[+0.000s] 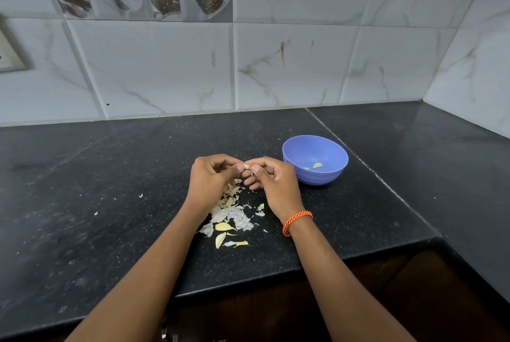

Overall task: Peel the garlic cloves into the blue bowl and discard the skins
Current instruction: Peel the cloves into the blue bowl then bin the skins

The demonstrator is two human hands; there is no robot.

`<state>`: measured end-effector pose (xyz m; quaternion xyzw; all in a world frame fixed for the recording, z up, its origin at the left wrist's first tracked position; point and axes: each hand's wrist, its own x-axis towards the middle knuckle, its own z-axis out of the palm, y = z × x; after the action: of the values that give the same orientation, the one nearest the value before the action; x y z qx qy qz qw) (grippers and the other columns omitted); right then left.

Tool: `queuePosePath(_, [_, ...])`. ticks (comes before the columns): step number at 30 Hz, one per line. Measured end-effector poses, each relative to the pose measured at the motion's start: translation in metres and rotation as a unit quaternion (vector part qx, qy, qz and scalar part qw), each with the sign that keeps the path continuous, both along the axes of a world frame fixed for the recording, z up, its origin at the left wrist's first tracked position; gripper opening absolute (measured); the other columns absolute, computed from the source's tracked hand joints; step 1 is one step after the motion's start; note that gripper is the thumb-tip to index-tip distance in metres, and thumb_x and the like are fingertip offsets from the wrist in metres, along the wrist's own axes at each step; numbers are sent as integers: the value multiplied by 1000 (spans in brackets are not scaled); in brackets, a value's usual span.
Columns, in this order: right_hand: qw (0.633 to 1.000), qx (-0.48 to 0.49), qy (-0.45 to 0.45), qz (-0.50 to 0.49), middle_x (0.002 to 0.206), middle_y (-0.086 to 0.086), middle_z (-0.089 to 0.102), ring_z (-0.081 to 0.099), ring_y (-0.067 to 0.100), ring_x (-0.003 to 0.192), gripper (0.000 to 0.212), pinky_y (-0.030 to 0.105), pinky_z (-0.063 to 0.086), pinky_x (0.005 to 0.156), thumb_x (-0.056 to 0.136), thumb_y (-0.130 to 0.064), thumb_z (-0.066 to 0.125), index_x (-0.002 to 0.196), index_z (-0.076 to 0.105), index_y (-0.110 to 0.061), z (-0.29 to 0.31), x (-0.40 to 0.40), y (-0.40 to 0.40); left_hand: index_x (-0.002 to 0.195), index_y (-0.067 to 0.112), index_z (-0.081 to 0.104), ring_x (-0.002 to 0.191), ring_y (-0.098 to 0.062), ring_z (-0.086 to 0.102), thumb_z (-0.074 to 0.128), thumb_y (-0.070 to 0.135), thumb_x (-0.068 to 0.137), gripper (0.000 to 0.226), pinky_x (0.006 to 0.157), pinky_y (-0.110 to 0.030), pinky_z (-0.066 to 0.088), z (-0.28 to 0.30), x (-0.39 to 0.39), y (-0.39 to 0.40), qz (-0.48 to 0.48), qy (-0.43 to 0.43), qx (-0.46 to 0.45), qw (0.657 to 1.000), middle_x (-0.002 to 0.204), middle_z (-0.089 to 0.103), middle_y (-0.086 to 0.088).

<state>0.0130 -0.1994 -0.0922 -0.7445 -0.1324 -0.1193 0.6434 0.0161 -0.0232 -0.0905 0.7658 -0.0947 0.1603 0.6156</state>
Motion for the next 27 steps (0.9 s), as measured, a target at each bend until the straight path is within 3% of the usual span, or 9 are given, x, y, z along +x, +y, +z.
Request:
queuePosePath(8, [1000,0,-7,-12,85,6,79,75,20,77,20,31,62,69,103,-3,60,105,79,-9,0,-2,2,92,13,86,61,-15,69,81,11,95,5,60,-24,54,2,-3,-3,-2,-4,1,1000,81,81,-4])
queuePosePath(13, [999,8,-27,-43,84,3,79,75,17,74,14,30,62,66,99,-3,66,101,79,-9,3,-5,3,97,18,86,72,-21,79,88,20,91,7,63,-36,64,4,-4,-6,38,-29,17,999,85,82,5])
queuePosePath(18, [994,-25,-61,-83,82,-5,77,76,16,75,13,39,65,68,94,-7,74,91,78,-19,2,-7,4,88,18,85,64,-20,76,88,22,90,5,61,-33,61,6,-7,-10,46,-29,27,998,79,81,4])
queuePosePath(20, [991,-45,-77,-96,79,-6,77,75,13,74,7,36,65,68,93,-10,75,91,78,-16,2,-7,4,91,19,87,63,-15,76,85,20,93,3,63,-31,60,5,-9,-13,48,-31,37,998,82,82,7])
queuePosePath(23, [987,-71,-92,-110,78,-6,76,74,8,74,4,30,62,65,93,-10,76,92,78,-14,2,-6,5,98,22,88,65,-13,77,82,19,96,7,69,-42,66,1,-8,-14,57,-29,62,996,87,83,11])
queuePosePath(27, [984,-82,-93,-131,77,-7,75,73,8,73,6,25,60,63,93,-9,75,92,77,-15,1,-4,5,112,27,86,79,-12,79,78,18,97,19,77,-49,66,-2,-6,-13,23,-48,104,993,99,82,15])
